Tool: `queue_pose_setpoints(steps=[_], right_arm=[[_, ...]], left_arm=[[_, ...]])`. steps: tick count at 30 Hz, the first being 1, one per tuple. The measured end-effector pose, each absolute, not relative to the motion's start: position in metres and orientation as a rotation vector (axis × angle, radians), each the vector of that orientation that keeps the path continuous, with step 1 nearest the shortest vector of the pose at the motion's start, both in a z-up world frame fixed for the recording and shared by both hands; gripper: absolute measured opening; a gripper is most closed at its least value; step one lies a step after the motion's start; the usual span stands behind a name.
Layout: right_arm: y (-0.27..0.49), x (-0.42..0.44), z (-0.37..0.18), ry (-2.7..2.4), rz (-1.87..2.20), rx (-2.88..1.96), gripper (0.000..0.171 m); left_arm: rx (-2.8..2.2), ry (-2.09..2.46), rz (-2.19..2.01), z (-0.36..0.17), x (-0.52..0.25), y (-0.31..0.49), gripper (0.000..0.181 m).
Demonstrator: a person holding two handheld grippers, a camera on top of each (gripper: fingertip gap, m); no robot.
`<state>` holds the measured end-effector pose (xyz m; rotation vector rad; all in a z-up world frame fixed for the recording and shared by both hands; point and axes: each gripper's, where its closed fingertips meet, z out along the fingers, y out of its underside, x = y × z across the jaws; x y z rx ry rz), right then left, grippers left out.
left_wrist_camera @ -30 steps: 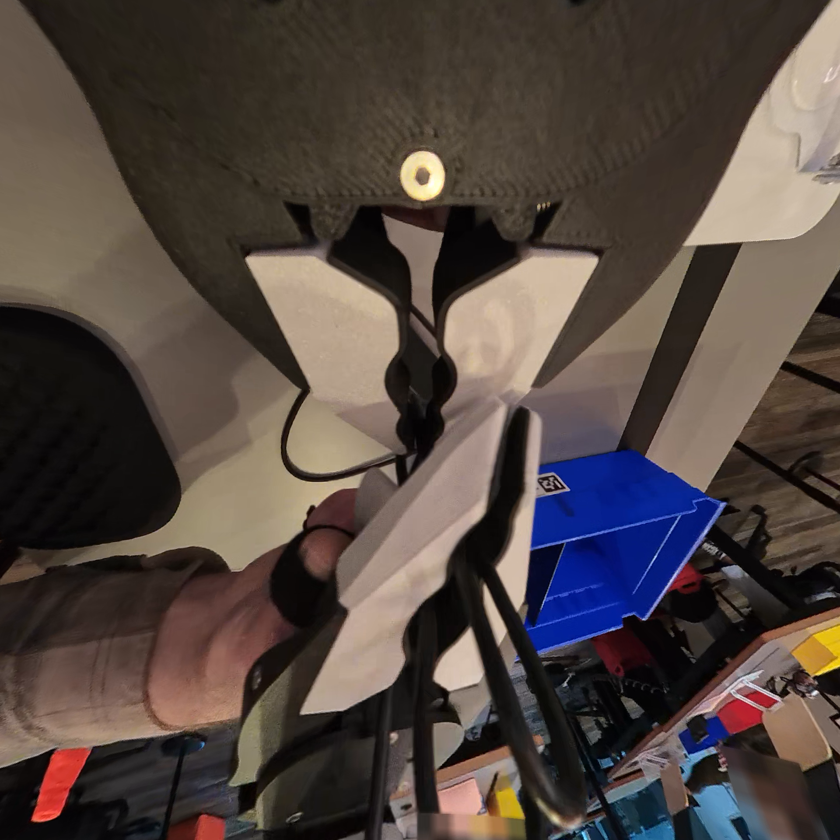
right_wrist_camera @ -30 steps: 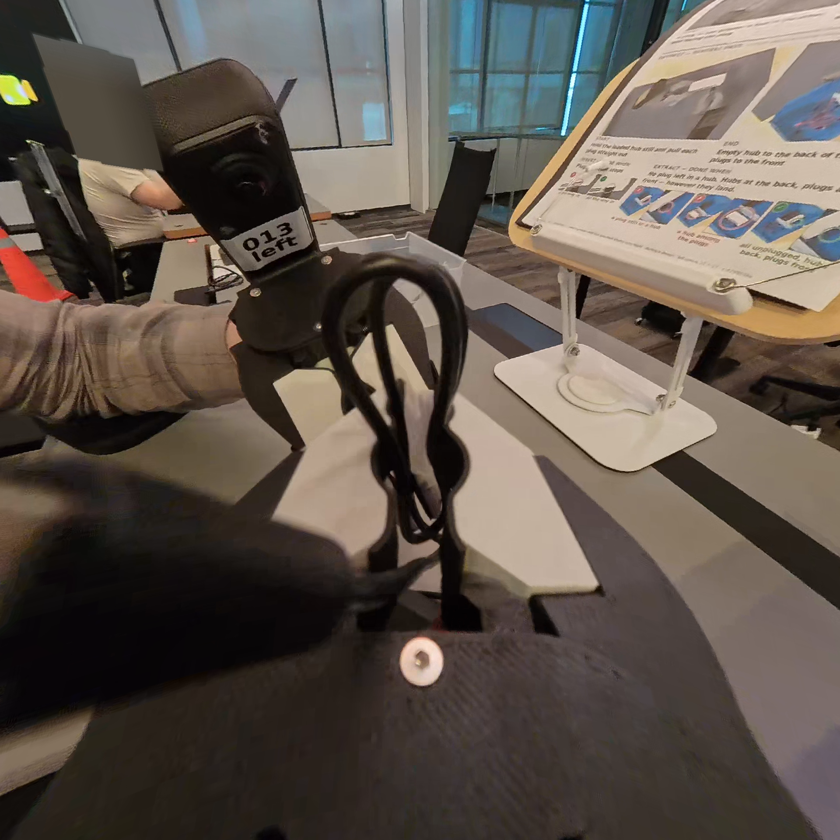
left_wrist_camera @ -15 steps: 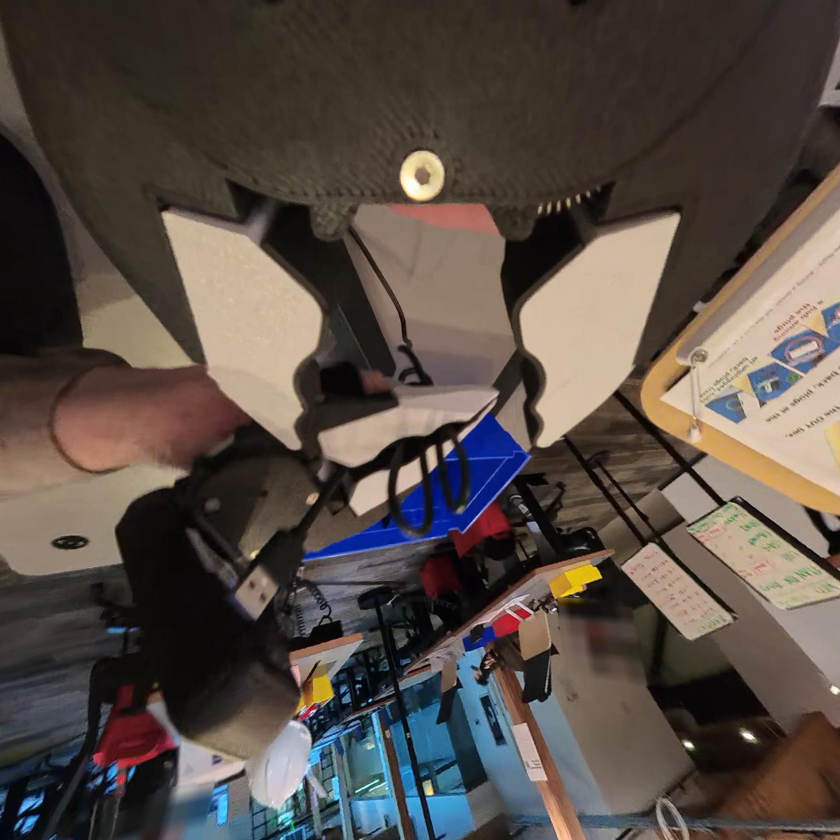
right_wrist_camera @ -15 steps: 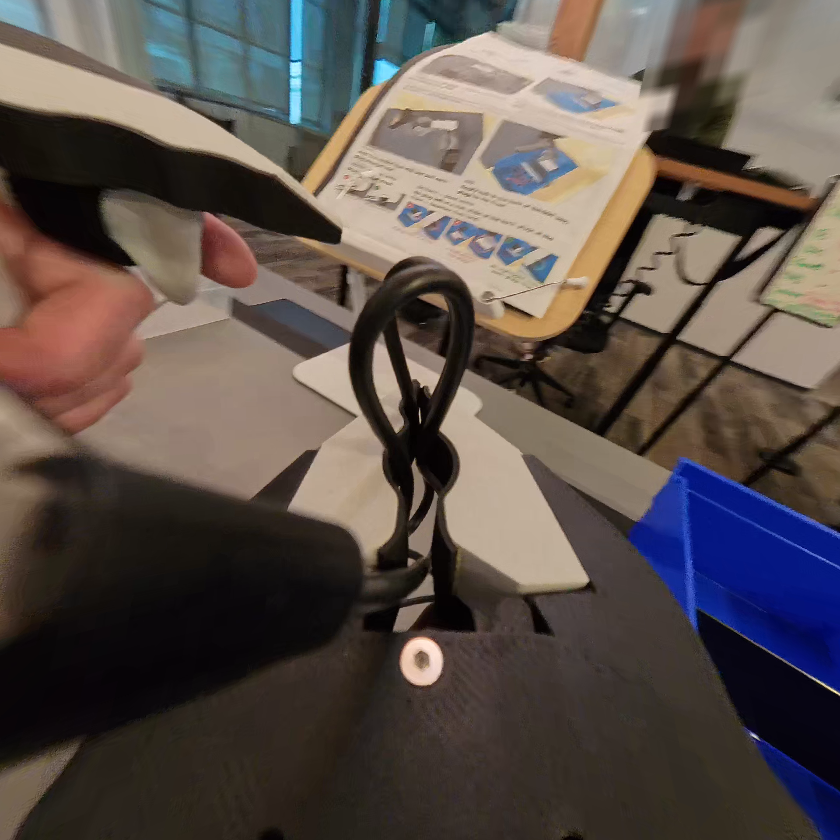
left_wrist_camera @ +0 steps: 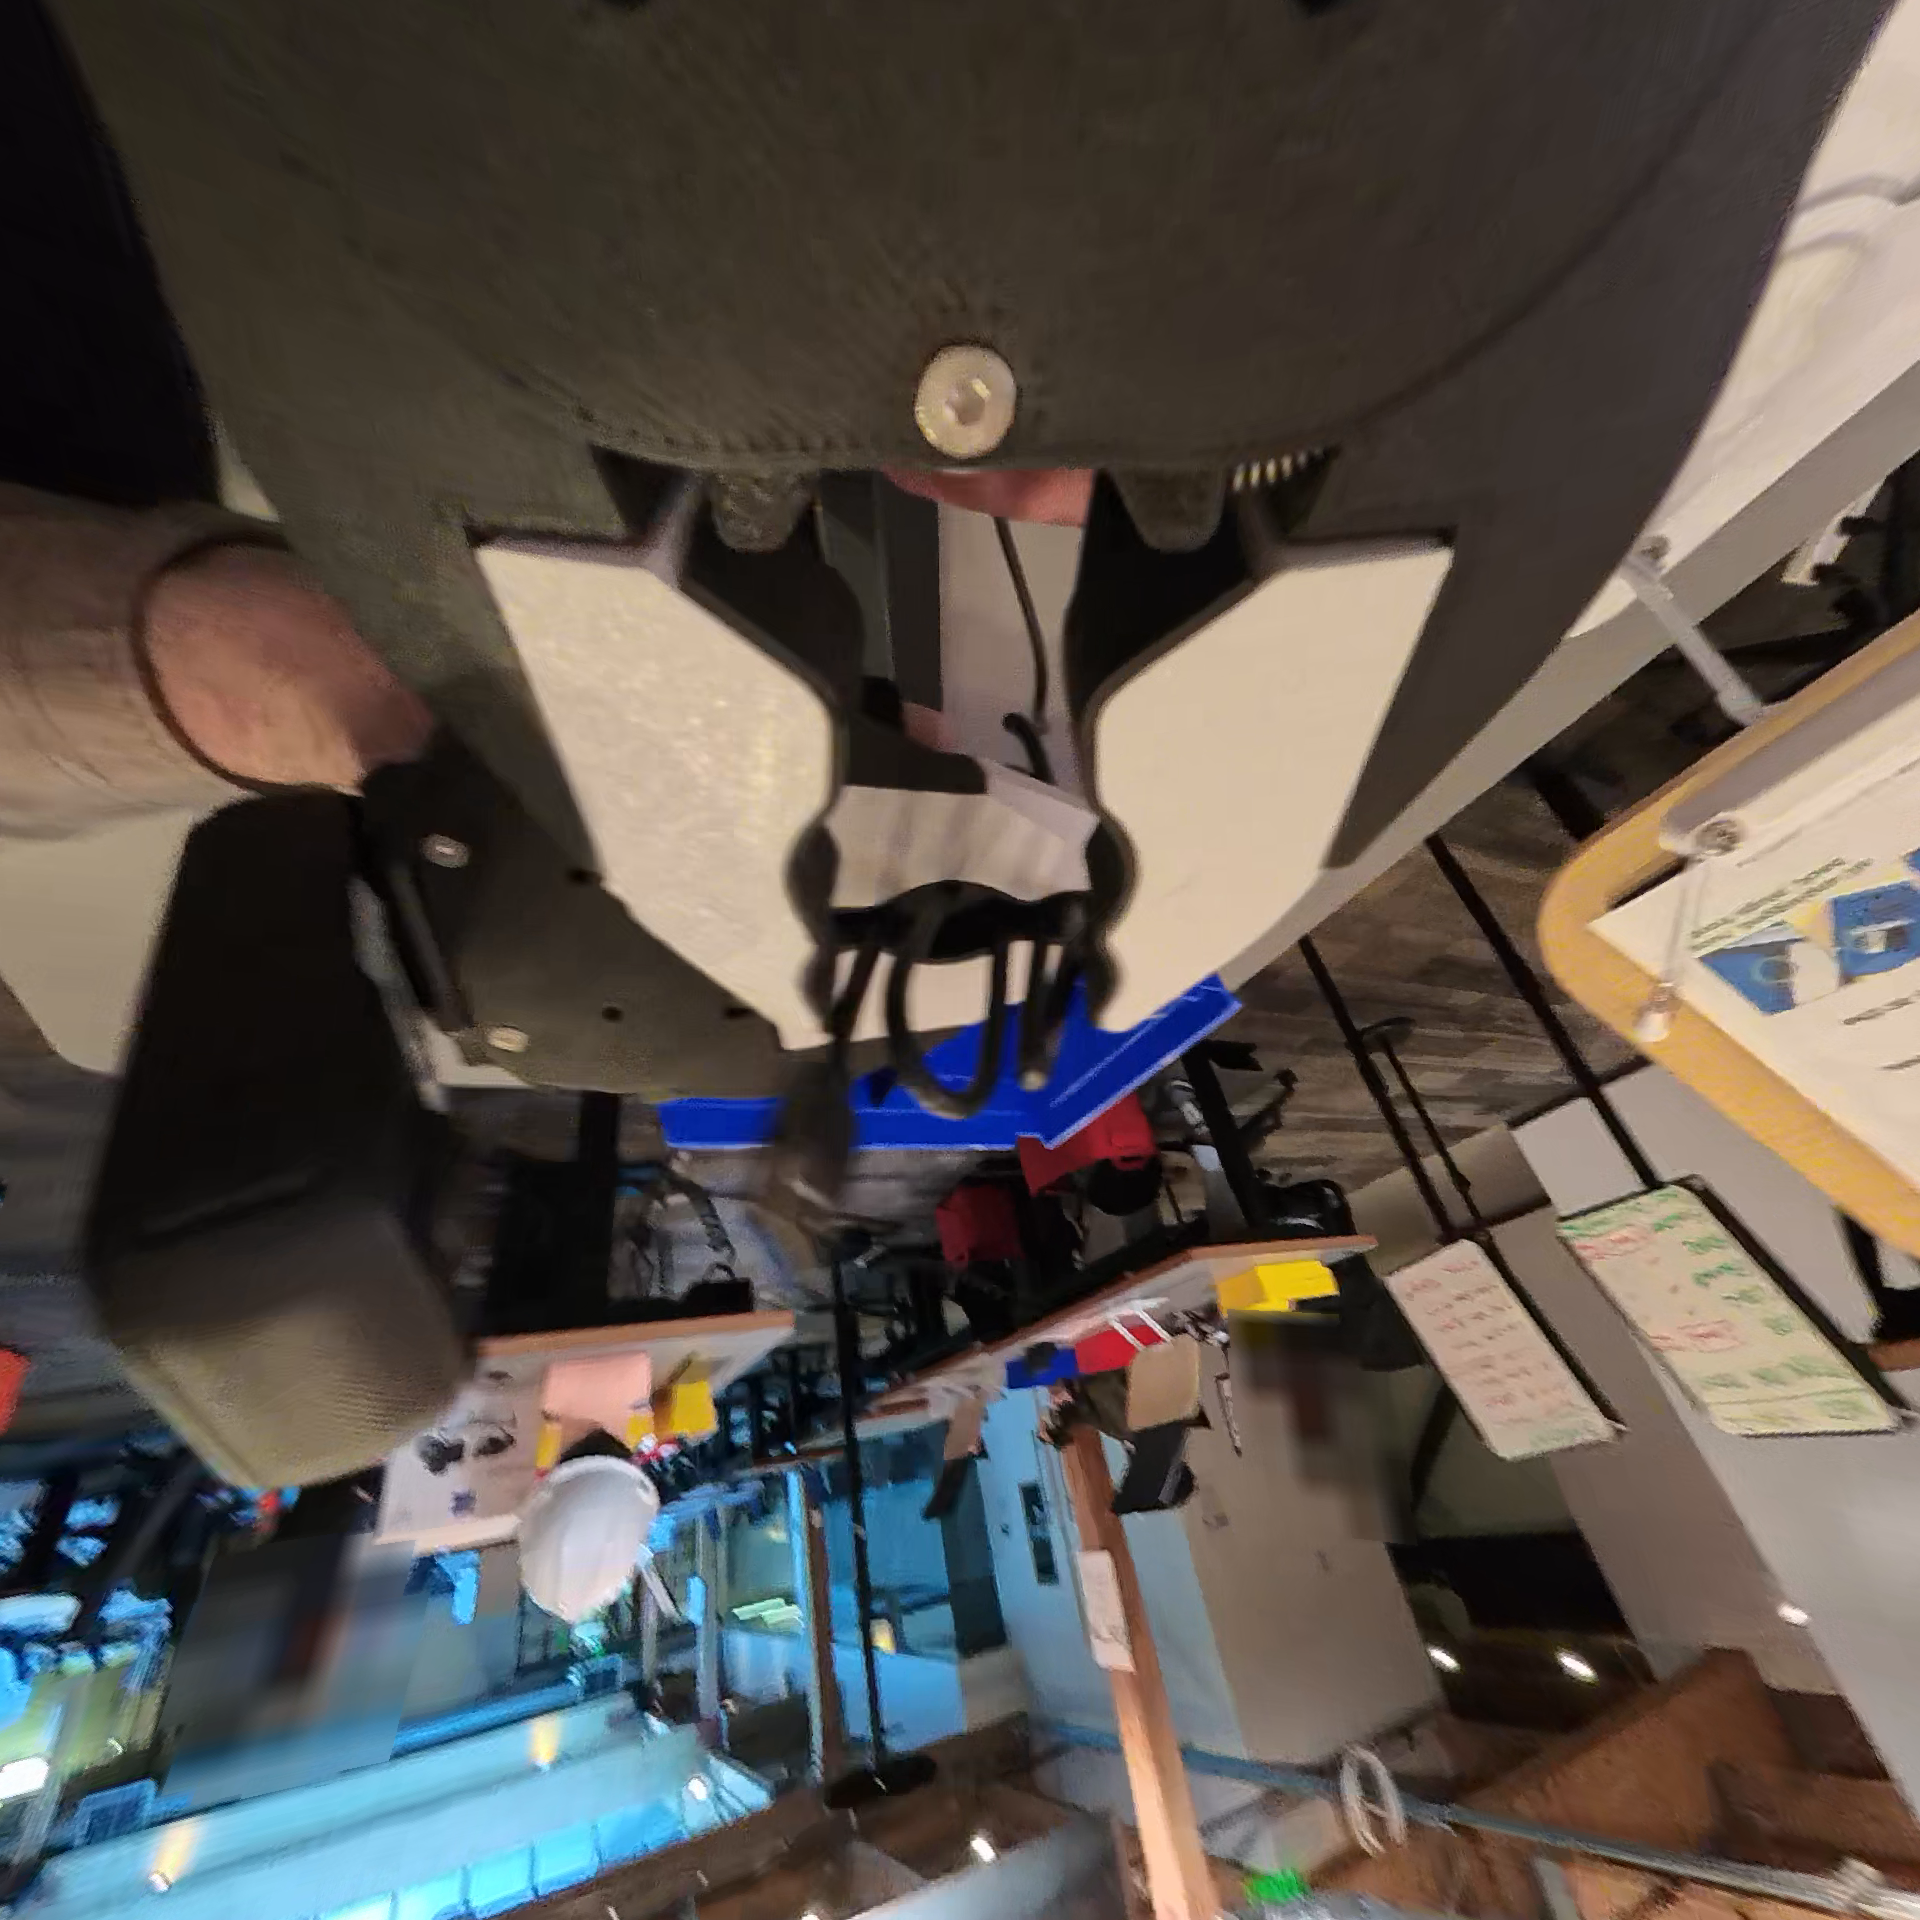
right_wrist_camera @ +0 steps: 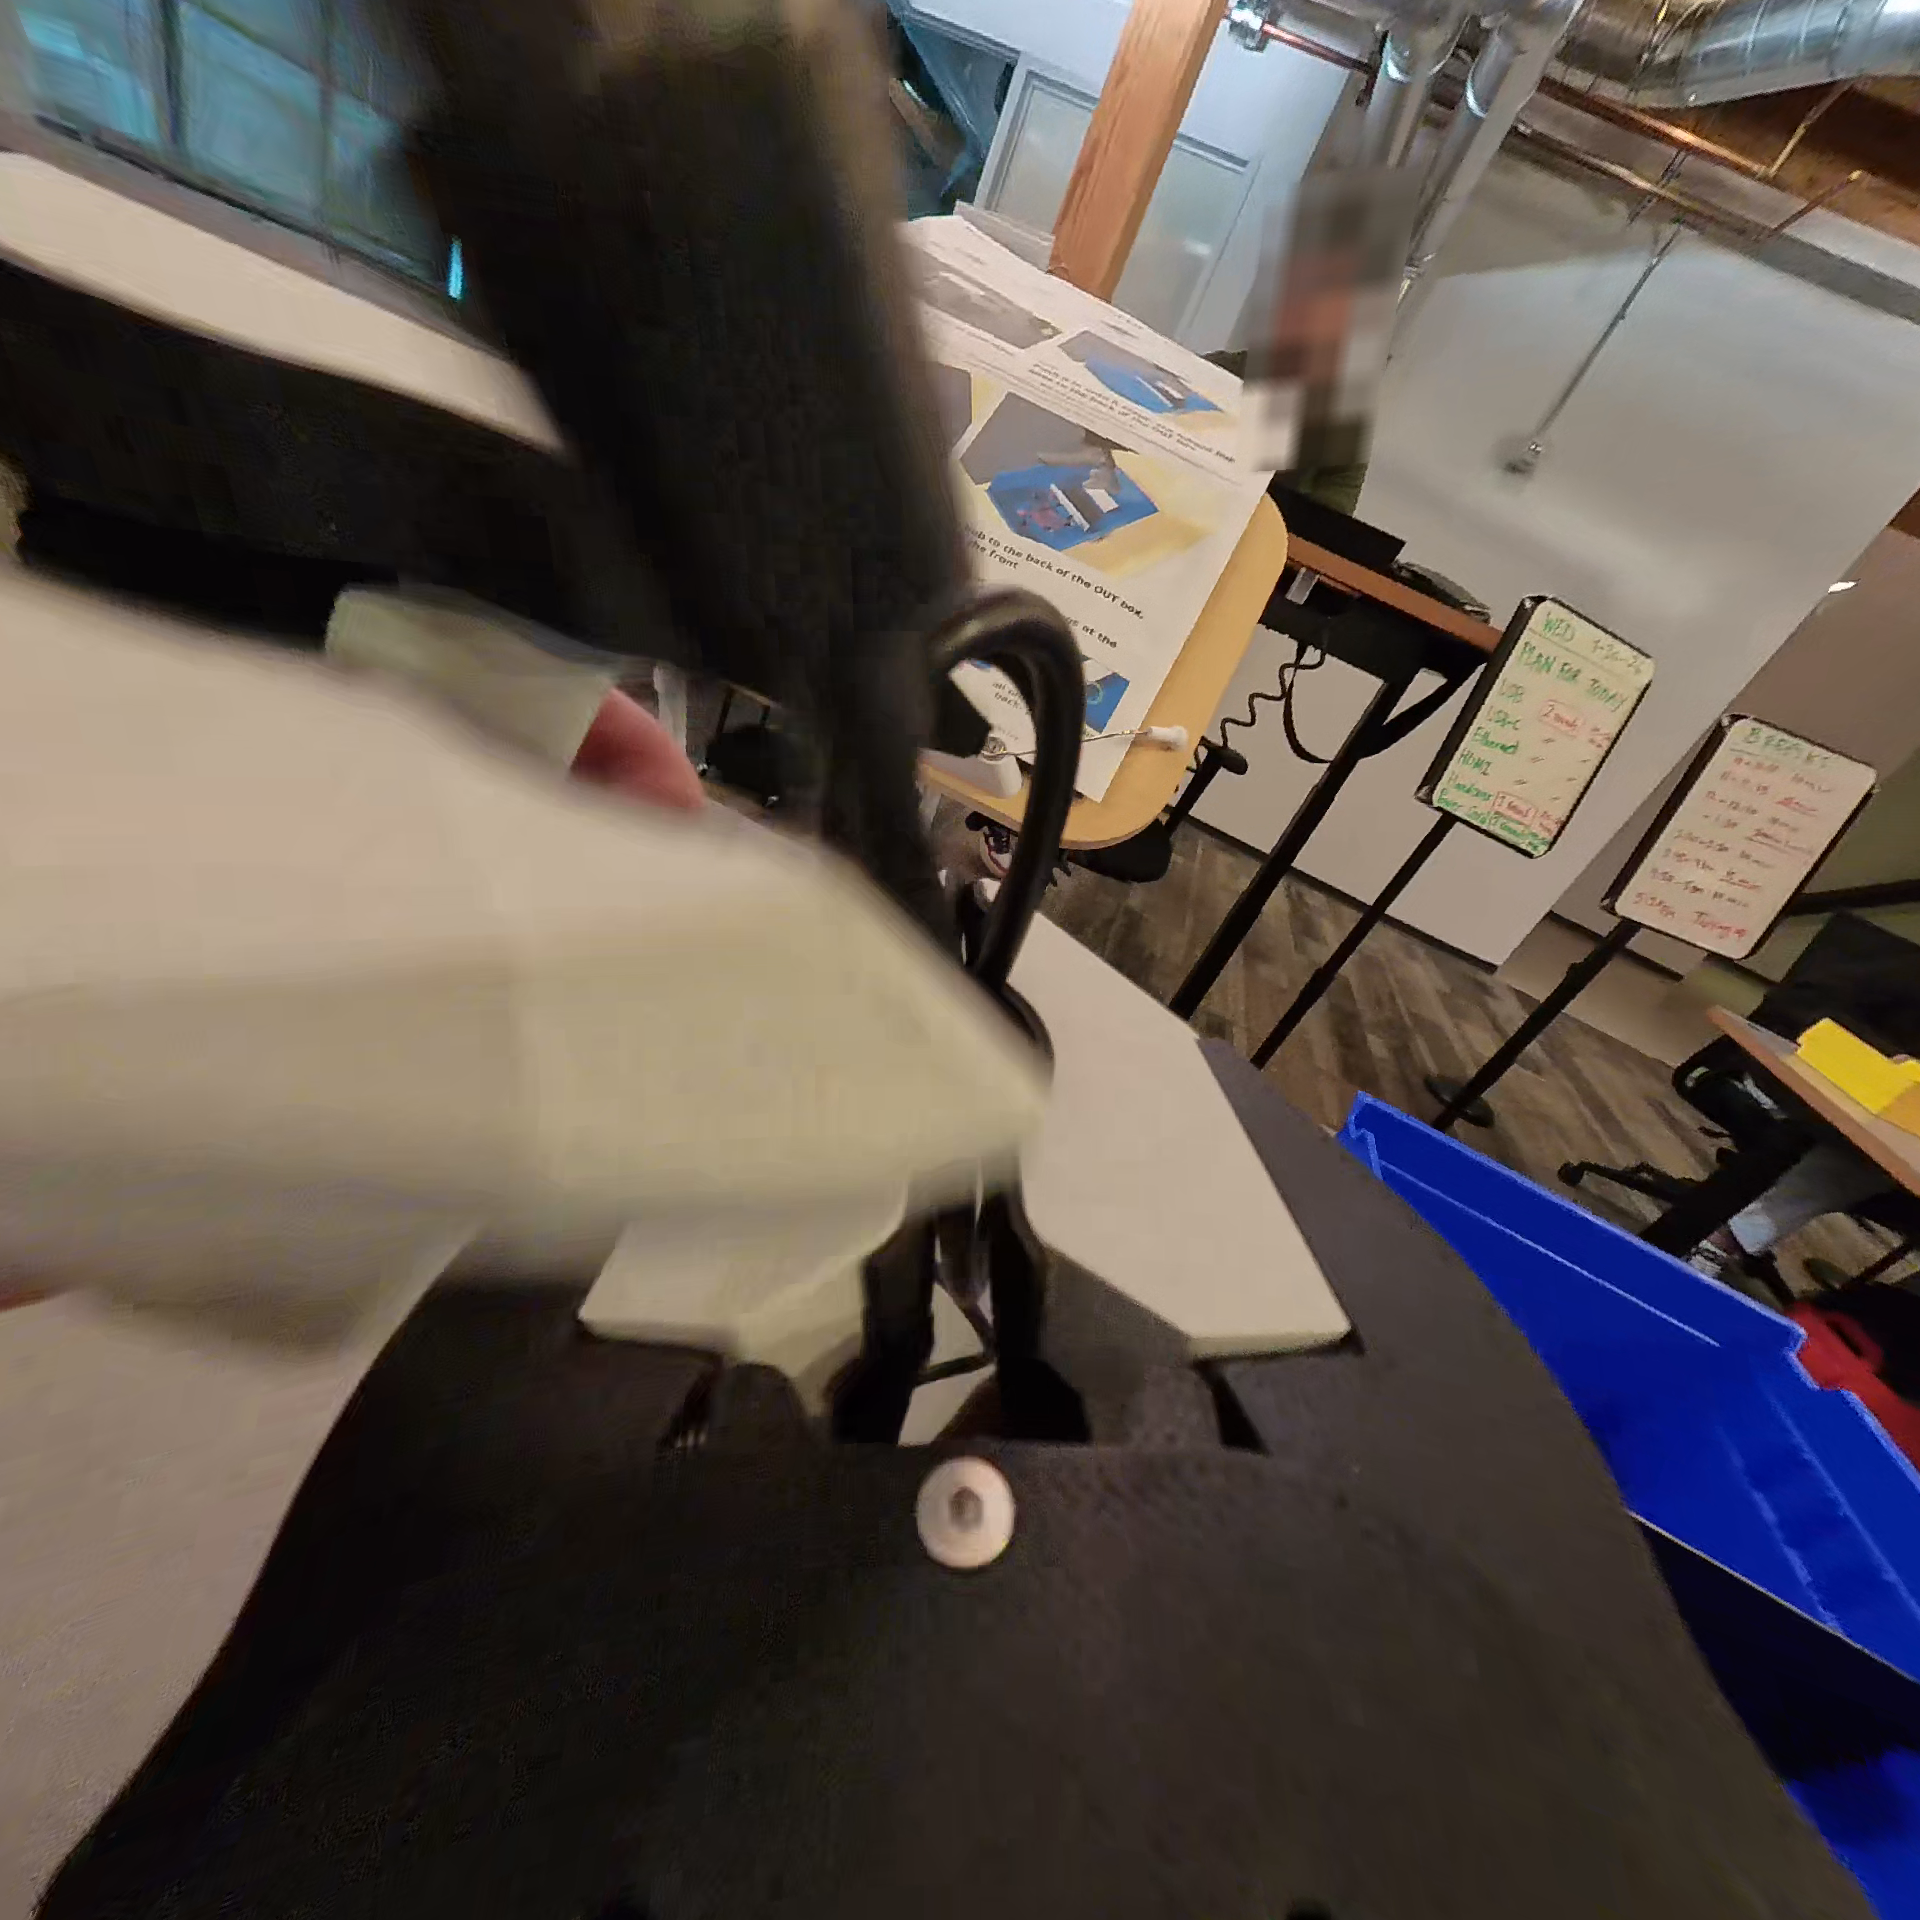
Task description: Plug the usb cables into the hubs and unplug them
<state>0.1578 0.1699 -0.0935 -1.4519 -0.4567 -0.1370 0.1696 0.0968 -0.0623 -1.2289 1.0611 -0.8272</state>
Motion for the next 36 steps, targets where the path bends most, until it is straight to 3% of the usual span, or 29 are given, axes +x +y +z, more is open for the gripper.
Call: queue_pose_setpoints(steps=[2,4,10,19,24,26,30,36], right_arm=[[0.167,0.155,-0.094,-0.465,-0.161,-1.446,0.0],[0.167,0.153,-0.095,-0.472,-0.164,-1.442,0.0],[0.163,0.148,-0.092,-0.524,-0.166,-1.422,0.001],[0.146,0.135,-0.093,-0.657,0.065,-1.46,0.03],[0.139,0.131,-0.097,-0.785,0.242,-1.554,0.035],[0.144,0.131,-0.099,-0.826,0.248,-1.572,0.024],[0.141,0.122,-0.101,-0.909,0.369,-1.575,0.021],[0.139,0.121,-0.099,-0.918,0.412,-1.557,0.004]], left_arm=[[-1.202,1.007,-0.835,-0.059,0.167,0.104,0.018],[-1.19,1.001,-0.835,-0.059,0.167,0.105,0.011],[-1.154,1.004,-0.819,-0.055,0.165,0.103,0.006],[-1.207,1.032,-1.011,-0.052,0.153,0.121,0.003],[-1.182,1.192,-1.116,-0.053,0.151,0.117,0.004],[-1.166,1.287,-1.134,-0.058,0.152,0.11,0.005],[-1.154,1.347,-1.201,-0.059,0.149,0.108,0.005],[-1.131,1.354,-1.283,-0.055,0.151,0.108,0.005]])
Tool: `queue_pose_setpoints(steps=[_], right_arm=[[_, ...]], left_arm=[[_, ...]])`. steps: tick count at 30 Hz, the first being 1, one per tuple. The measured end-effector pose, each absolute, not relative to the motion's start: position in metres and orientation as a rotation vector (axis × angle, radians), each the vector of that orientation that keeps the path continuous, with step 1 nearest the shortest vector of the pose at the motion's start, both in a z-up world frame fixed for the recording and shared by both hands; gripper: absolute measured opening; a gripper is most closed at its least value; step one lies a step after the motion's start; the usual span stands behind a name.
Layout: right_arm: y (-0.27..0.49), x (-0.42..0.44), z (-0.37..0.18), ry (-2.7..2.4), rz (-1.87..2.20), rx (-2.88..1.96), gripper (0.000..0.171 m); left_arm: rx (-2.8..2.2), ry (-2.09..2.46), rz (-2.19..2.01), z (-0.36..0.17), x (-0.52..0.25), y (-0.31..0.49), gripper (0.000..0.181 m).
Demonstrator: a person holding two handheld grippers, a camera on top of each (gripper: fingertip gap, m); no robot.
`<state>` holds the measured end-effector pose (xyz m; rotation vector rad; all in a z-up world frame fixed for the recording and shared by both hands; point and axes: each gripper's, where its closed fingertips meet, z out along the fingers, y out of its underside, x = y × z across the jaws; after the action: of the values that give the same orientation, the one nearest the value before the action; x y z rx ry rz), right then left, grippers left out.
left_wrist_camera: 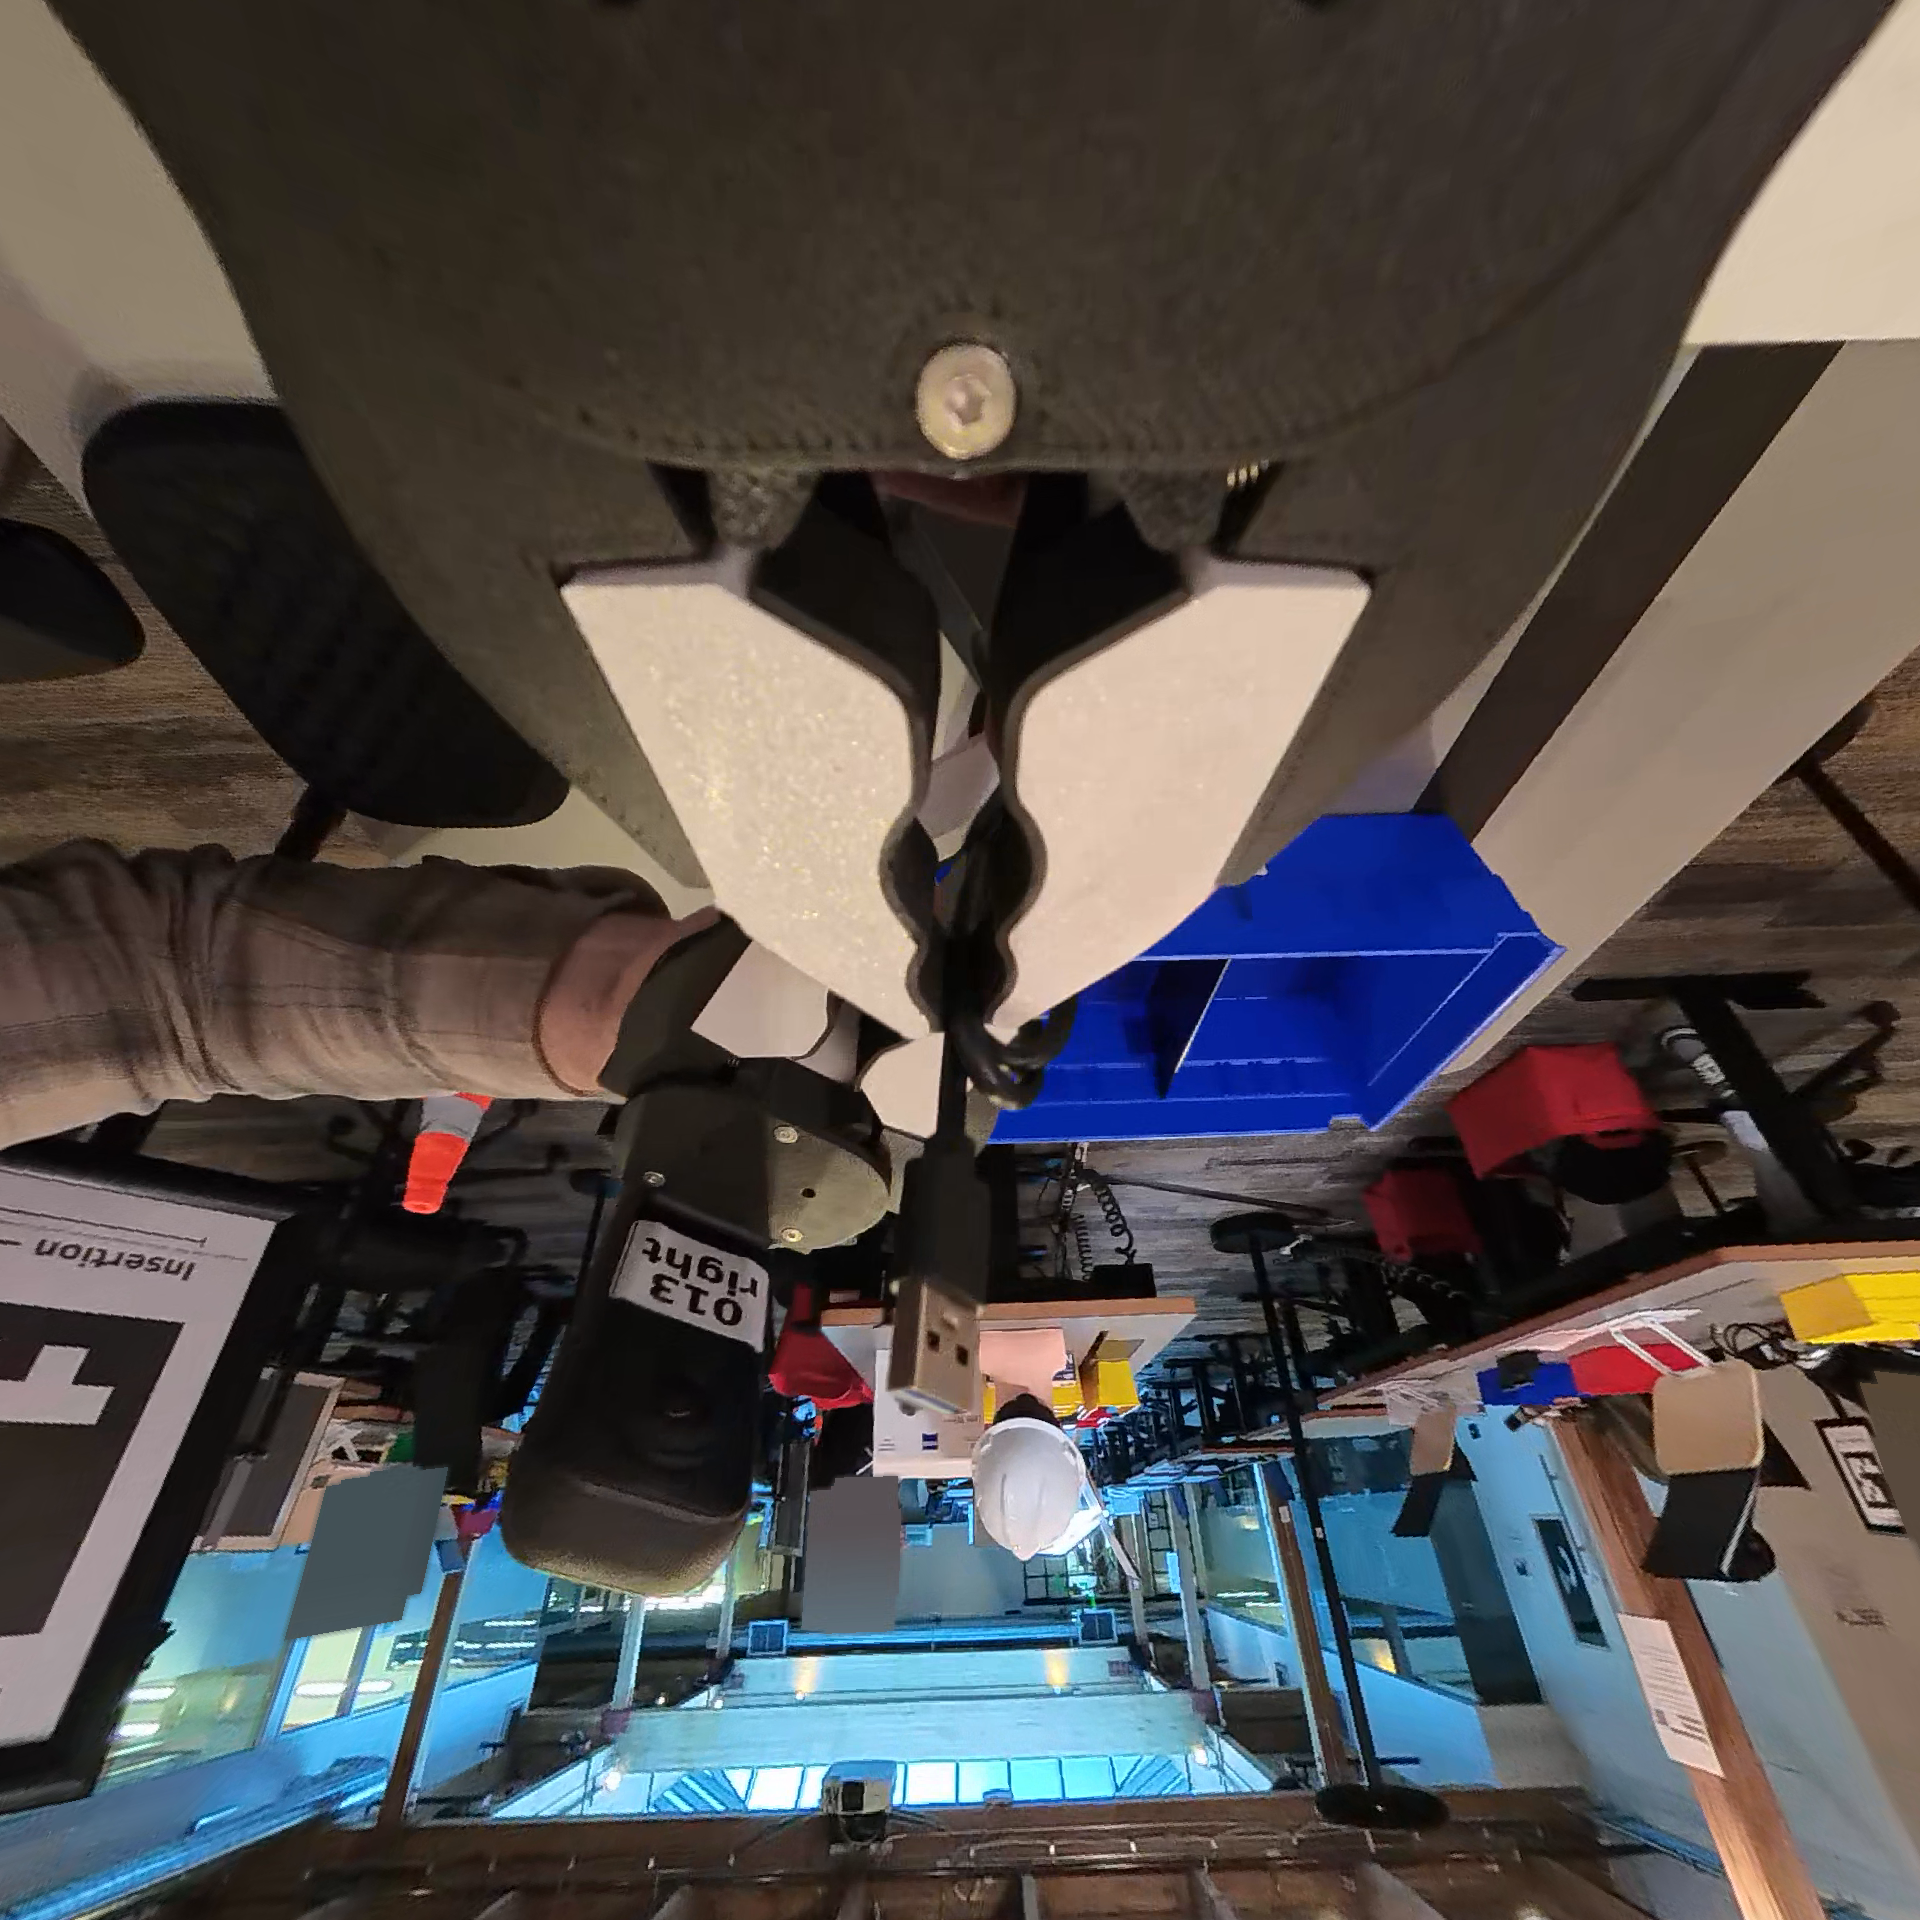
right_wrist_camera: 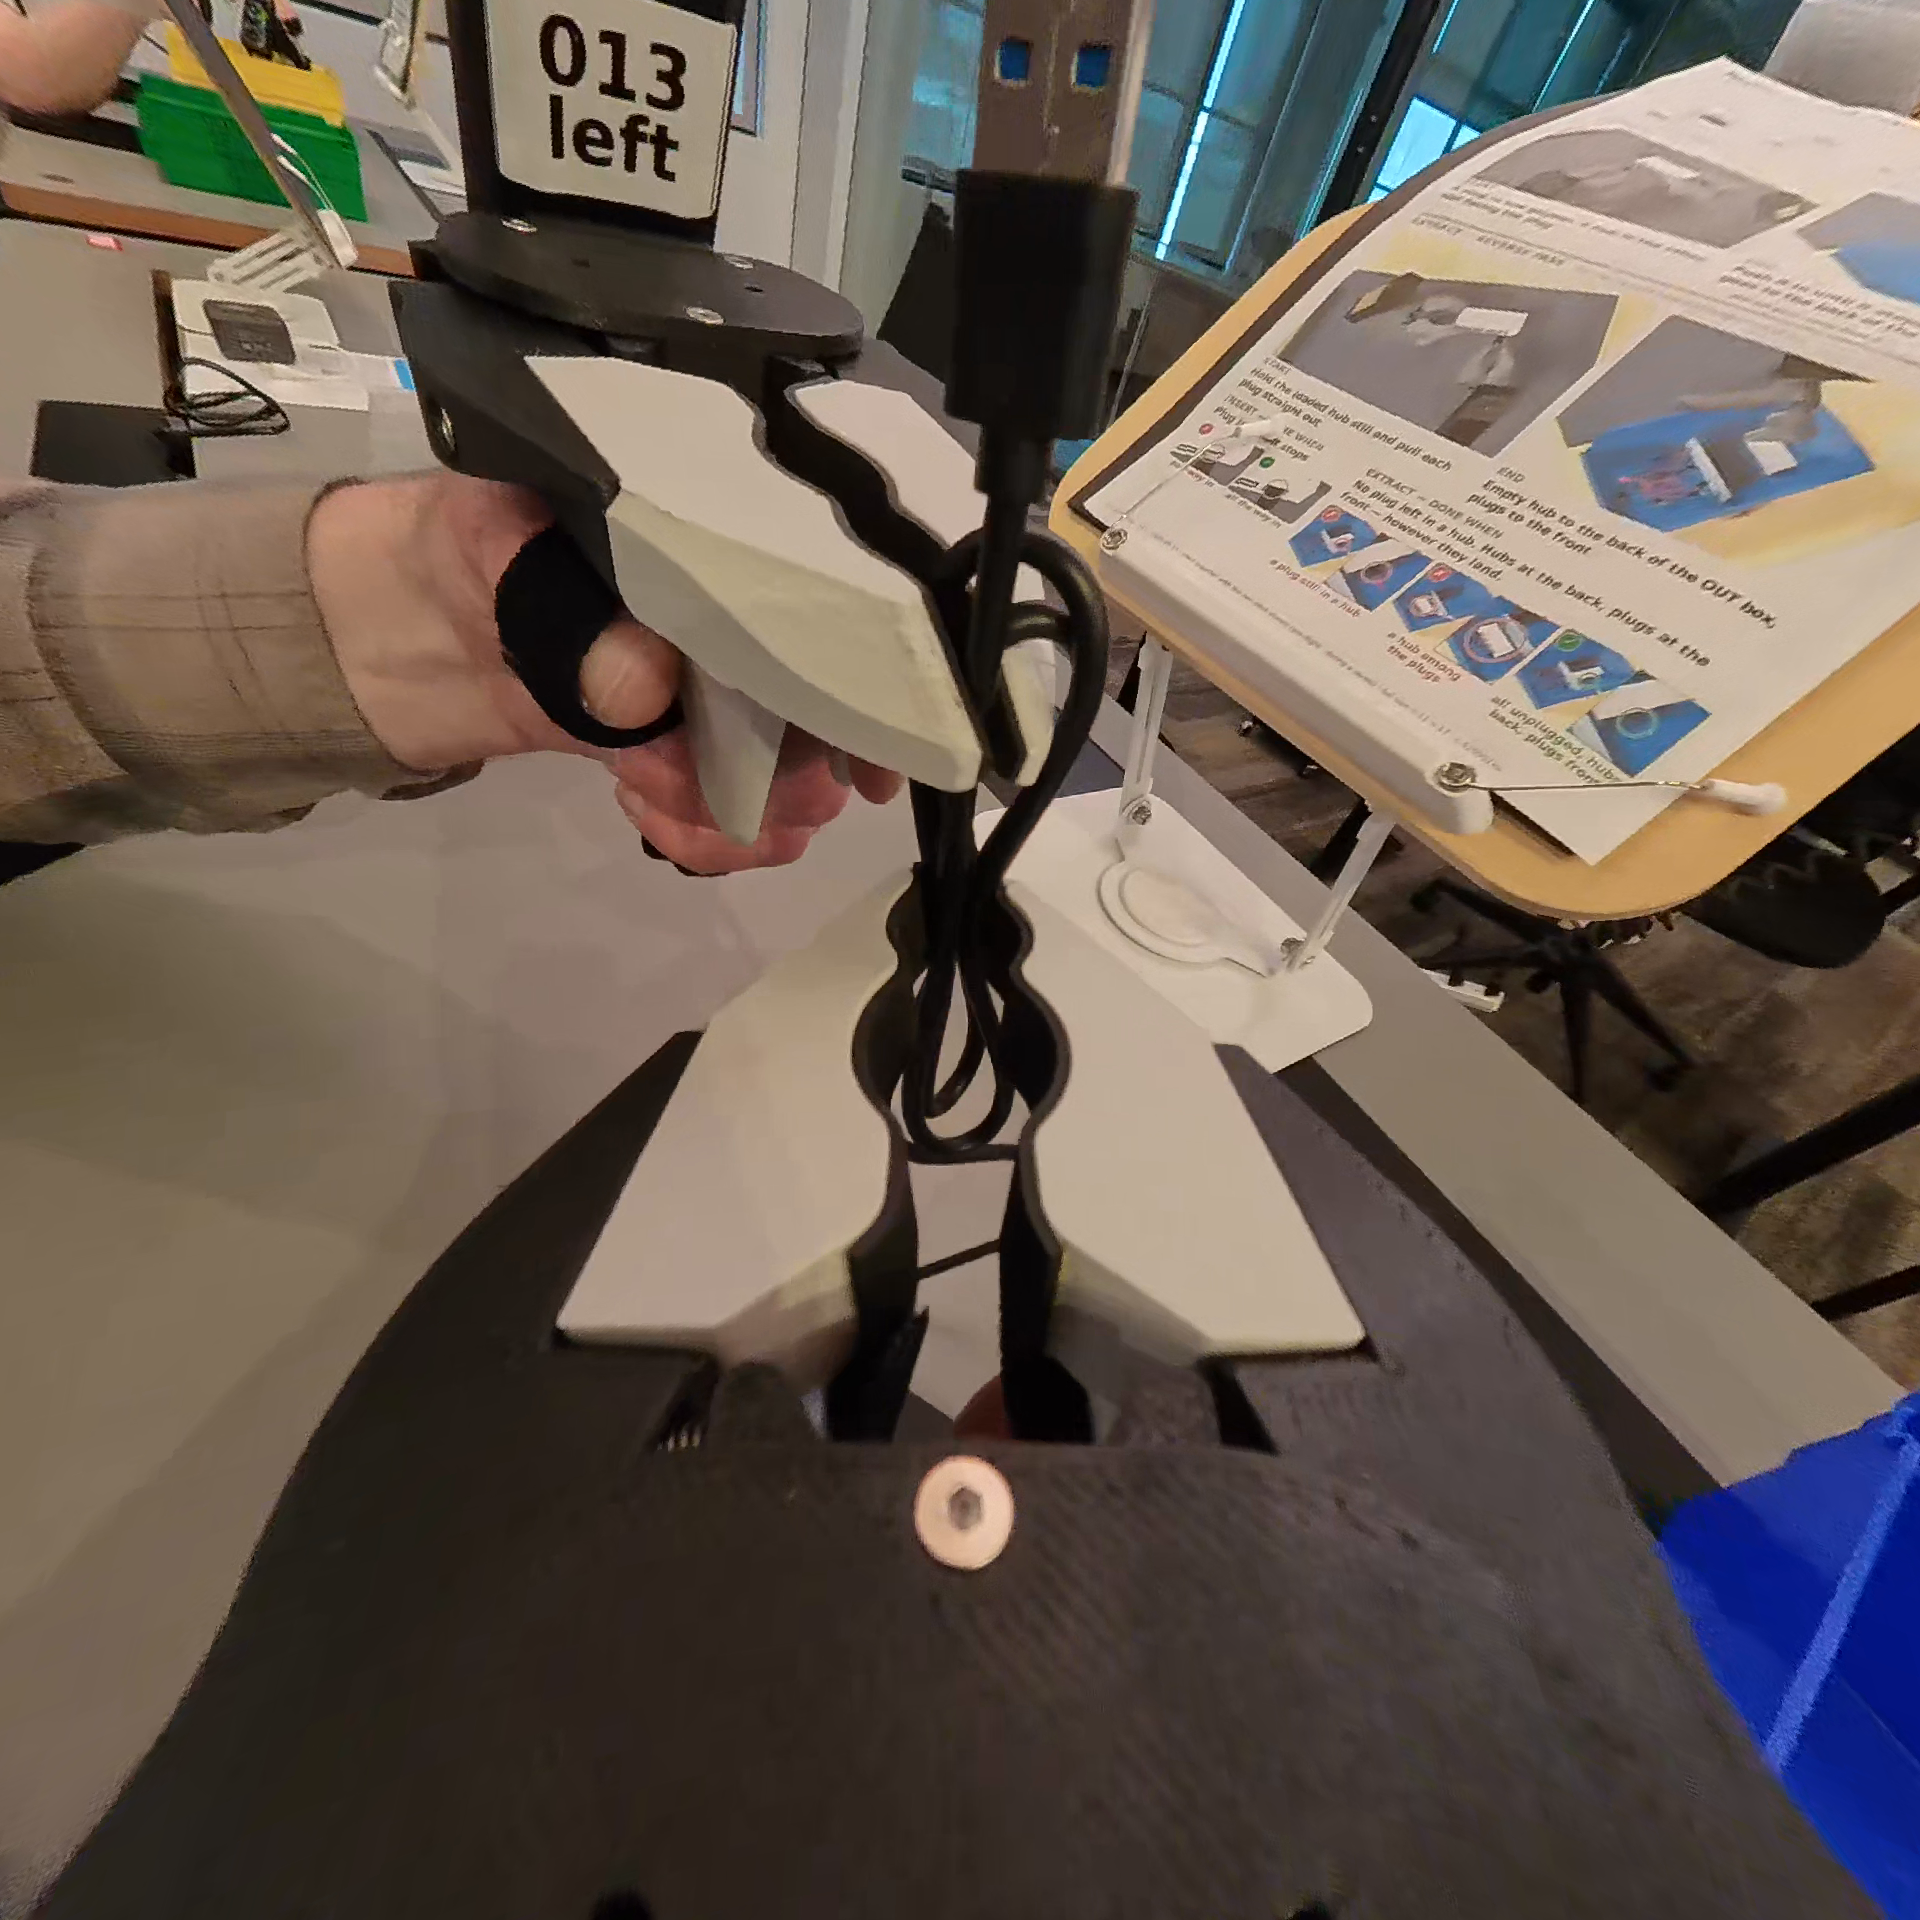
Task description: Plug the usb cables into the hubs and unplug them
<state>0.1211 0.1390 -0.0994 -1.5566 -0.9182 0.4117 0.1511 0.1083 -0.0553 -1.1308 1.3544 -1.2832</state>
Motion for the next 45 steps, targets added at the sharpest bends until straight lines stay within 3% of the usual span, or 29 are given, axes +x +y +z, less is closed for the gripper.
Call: queue_pose_setpoints(steps=[4,9,17,25,29,33,45], right_arm=[[0.14,0.126,-0.098,-0.893,0.402,-1.56,0.005],[0.141,0.14,-0.079,-0.8,0.447,-1.541,0.004],[0.129,0.151,-0.052,-0.748,0.505,-1.488,0.005],[0.101,0.146,-0.032,-0.81,0.576,-1.462,0.005],[0.072,0.143,-0.024,-0.866,0.637,-1.475,0.005],[0.047,0.146,-0.03,-0.907,0.647,-1.544,0.005],[0.029,0.161,-0.094,-0.907,0.522,-1.833,0.005]], left_arm=[[-1.134,1.344,-1.254,-0.054,0.155,0.11,0.005],[-1.122,1.276,-1.238,-0.047,0.144,0.118,0.052],[-1.34,1.408,-1.044,-0.139,0.144,0.152,0.063],[-1.281,1.575,-0.771,-0.189,0.183,0.152,0.045],[-1.276,1.558,-0.806,-0.189,0.191,0.148,0.018],[-1.271,1.553,-0.812,-0.188,0.196,0.139,0.006],[-1.111,1.447,-0.342,-0.099,0.153,0.153,0.0]])
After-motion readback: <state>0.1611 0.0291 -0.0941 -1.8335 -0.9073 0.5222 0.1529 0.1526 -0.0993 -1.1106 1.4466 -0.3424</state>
